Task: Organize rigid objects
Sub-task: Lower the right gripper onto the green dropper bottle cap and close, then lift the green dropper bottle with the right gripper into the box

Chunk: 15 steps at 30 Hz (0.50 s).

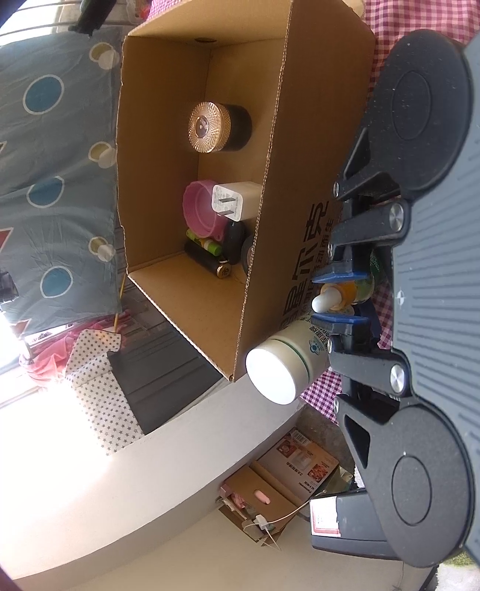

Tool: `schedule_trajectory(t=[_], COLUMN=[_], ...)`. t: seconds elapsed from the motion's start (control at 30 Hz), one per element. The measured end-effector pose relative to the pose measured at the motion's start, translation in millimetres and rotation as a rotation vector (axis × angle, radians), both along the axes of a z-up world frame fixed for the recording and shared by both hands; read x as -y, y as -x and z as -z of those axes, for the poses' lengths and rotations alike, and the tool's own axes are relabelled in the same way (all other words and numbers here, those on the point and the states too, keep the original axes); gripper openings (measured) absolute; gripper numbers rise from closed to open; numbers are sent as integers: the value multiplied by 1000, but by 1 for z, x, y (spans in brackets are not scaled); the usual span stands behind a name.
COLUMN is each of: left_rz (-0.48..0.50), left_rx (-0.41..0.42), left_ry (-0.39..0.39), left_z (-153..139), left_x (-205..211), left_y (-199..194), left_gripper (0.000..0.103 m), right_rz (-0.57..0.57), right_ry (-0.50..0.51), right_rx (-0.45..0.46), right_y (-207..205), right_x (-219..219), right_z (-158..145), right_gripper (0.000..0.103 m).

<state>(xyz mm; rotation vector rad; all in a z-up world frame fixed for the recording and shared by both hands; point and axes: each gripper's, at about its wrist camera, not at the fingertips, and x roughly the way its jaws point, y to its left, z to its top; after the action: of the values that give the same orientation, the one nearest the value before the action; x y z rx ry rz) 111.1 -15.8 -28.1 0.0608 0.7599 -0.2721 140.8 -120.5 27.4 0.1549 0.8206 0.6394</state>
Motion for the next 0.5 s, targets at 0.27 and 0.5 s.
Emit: schedule_trajectory(t=[0.27, 0.5], left_rz=[0, 9], left_rx=[8, 26], left_ry=[3, 6], left_z=[10, -1], left_x=[1, 3], left_y=[-3, 5], left_gripper=[31, 31], right_rz=[-15, -8], right_ry=[-16, -16], right_rx=[-28, 3], right_y=[-5, 4], right_x=[0, 5], right_z=[9, -3], right_gripper=[25, 23])
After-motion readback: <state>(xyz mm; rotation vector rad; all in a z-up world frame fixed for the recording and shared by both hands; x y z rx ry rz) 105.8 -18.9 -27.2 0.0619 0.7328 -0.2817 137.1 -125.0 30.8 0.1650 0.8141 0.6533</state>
